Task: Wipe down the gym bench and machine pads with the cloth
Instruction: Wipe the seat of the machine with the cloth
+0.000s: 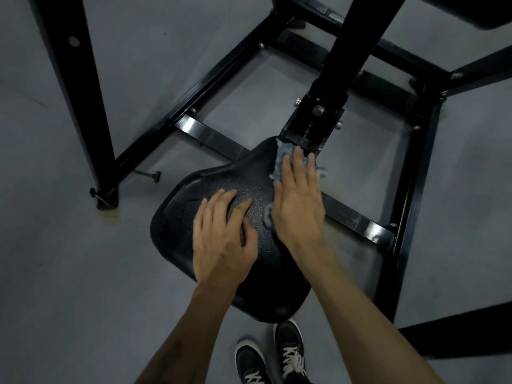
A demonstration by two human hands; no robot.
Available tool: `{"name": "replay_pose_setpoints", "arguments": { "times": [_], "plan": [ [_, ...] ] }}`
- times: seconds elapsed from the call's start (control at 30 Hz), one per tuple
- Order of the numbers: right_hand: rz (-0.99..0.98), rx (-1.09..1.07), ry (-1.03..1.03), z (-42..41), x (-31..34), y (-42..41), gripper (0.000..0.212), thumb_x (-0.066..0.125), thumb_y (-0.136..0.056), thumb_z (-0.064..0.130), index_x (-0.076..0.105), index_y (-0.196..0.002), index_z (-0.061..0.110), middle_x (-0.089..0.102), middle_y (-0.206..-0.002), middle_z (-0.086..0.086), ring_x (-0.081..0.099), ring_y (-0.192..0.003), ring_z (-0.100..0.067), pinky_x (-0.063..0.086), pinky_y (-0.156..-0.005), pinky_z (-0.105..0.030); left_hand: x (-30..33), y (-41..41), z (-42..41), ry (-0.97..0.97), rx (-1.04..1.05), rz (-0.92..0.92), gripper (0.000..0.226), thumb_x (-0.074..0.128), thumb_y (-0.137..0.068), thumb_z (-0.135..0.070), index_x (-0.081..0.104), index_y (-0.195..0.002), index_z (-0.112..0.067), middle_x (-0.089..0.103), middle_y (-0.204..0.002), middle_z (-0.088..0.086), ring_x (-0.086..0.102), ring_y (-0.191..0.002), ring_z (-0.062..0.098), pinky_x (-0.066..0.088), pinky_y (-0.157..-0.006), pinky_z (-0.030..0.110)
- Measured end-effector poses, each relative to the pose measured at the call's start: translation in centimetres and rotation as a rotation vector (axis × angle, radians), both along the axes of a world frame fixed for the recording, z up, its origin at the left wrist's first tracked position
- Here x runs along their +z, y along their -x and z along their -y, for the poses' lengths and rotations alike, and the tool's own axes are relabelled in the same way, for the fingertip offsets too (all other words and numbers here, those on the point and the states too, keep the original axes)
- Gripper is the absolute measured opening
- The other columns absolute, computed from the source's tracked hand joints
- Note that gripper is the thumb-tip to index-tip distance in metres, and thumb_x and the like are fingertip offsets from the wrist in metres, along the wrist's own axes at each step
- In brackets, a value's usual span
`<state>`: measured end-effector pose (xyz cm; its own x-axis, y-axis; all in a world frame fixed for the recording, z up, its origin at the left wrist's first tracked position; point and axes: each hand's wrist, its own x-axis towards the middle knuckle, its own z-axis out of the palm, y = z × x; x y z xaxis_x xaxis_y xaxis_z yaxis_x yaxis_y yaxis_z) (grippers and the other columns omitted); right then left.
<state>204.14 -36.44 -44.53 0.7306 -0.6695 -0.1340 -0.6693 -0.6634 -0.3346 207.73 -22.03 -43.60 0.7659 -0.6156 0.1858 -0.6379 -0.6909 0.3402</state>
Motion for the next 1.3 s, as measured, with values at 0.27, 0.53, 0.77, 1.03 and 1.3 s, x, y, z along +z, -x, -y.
{"name": "replay_pose_setpoints", "arguments": {
  "times": [0.27, 0.53, 0.77, 1.03, 1.3],
  "plan": [
    [0.060, 0.328, -0.015, -0.5, 0.3, 3.4, 0.053, 0.029, -0.105, 0.028, 0.032, -0.156, 0.014, 0.017, -0.168, -0.002, 0.005, -0.156, -0.026, 0.011, -0.126, -0.045, 0.0, -0.1, 0.1, -0.068, 0.026, -0.022, 0.042, 0.050, -0.096, -0.026, 0.062, -0.134, -0.015, 0.051, -0.152, 0.009, 0.040, -0.147, 0.027, 0.027, -0.121, 0.055],
    [-0.003, 0.063, -0.024, -0.2, -0.2, -1.6, 0.055, 0.032, -0.109, 0.024, 0.016, -0.160, 0.011, 0.003, -0.169, -0.007, -0.005, -0.155, -0.029, 0.001, -0.127, -0.046, -0.1, -0.1, 0.1, -0.046, 0.039, -0.021, 0.040, 0.050, -0.096, -0.024, 0.063, -0.133, -0.013, 0.054, -0.150, 0.008, 0.040, -0.147, 0.025, 0.028, -0.121, 0.055],
    [0.070, 0.483, -0.025, 0.9, 0.2, 3.1, 0.055, 0.045, -0.103, 0.021, 0.032, -0.156, 0.017, 0.019, -0.167, 0.000, 0.006, -0.156, -0.025, 0.010, -0.126, -0.045, -0.1, -0.2, 0.1, -0.059, 0.041, -0.029, 0.042, 0.049, -0.095, -0.022, 0.064, -0.132, -0.012, 0.054, -0.150, 0.007, 0.040, -0.148, 0.025, 0.026, -0.123, 0.054],
    [0.019, 0.150, -0.073, 0.3, 0.1, -1.6, 0.054, 0.028, -0.107, 0.025, 0.021, -0.159, 0.013, 0.005, -0.169, -0.004, -0.006, -0.155, -0.029, 0.002, -0.126, -0.047, 0.0, -0.1, 0.2, -0.034, 0.071, -0.037, 0.040, 0.047, -0.094, -0.022, 0.065, -0.128, -0.013, 0.056, -0.146, 0.008, 0.043, -0.145, 0.025, 0.028, -0.122, 0.054],
    [0.093, 0.497, -0.029, 0.7, 0.0, 2.2, 0.056, 0.049, -0.100, 0.018, 0.036, -0.155, 0.017, 0.021, -0.167, -0.002, 0.010, -0.155, -0.028, 0.016, -0.125, -0.050, 0.2, 0.0, 0.2, -0.038, 0.130, -0.038, 0.042, 0.047, -0.092, -0.023, 0.065, -0.128, -0.011, 0.055, -0.145, 0.010, 0.042, -0.146, 0.028, 0.025, -0.122, 0.056]
  ]
}}
